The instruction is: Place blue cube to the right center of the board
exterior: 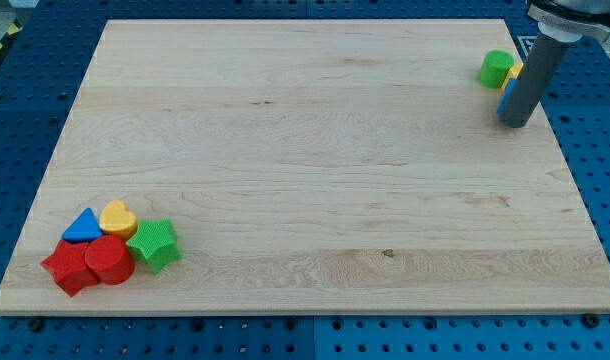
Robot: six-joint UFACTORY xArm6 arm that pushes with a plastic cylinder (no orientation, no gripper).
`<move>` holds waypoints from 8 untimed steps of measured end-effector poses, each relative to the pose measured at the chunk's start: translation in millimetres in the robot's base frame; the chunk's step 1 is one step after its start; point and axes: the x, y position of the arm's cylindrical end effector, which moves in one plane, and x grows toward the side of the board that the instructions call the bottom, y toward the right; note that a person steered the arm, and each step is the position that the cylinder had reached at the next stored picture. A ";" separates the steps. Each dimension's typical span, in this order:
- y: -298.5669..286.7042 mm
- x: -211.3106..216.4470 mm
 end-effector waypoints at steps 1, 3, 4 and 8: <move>0.0 -4.7; 0.0 -15.5; 0.0 -22.4; 0.0 -59.4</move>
